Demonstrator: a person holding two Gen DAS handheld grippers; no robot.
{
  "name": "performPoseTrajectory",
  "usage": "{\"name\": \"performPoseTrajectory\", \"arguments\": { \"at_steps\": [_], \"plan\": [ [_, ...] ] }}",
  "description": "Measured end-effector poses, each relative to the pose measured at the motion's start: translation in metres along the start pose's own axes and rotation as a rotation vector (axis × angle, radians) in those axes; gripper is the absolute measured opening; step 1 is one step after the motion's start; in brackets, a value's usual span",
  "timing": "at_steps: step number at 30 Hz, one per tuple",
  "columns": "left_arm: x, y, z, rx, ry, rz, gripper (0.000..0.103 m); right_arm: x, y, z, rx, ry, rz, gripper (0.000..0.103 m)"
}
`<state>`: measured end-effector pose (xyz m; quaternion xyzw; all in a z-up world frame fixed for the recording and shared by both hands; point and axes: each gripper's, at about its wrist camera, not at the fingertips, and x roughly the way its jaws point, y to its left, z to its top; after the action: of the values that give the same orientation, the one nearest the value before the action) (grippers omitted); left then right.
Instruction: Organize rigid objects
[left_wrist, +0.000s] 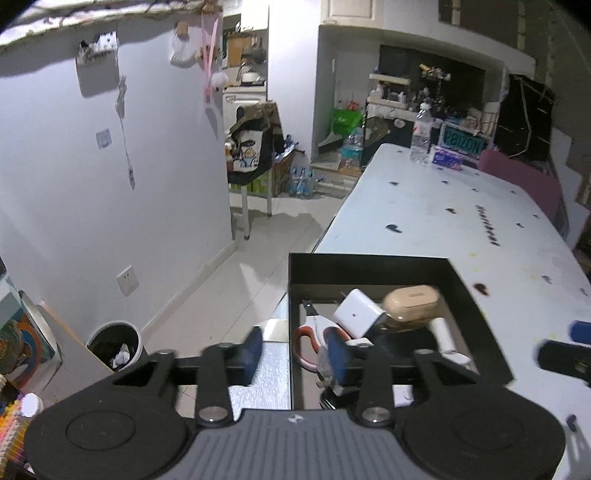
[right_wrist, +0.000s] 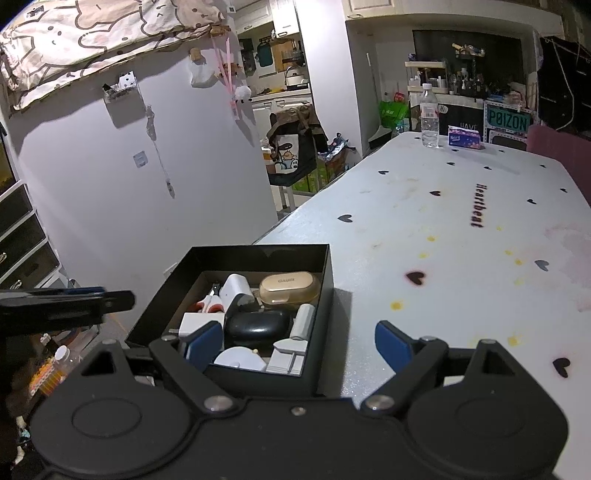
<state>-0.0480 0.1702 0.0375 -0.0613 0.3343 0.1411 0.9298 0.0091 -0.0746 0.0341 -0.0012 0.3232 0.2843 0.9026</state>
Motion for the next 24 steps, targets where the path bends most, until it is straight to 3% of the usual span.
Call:
{"name": "performPoseTrajectory", "arguments": {
  "at_steps": [5,14,24],
  "plan": [
    [-0.023,0.0,-0.004,-0.008,-0.011,0.001,0.072,-0.003,0.003,-0.001,-0.018,-0.004,-0.008,0.09],
    [-0.037,0.004,-0.016,-0.035,-0.004,0.012,0.1,-0.008,0.005,-0.004,-0.05,0.0,-0.047,0.093],
    [-0.041,0.002,-0.022,-0.031,-0.015,0.049,0.103,-0.008,0.003,-0.005,-0.058,0.006,-0.097,0.1]
  ]
}}
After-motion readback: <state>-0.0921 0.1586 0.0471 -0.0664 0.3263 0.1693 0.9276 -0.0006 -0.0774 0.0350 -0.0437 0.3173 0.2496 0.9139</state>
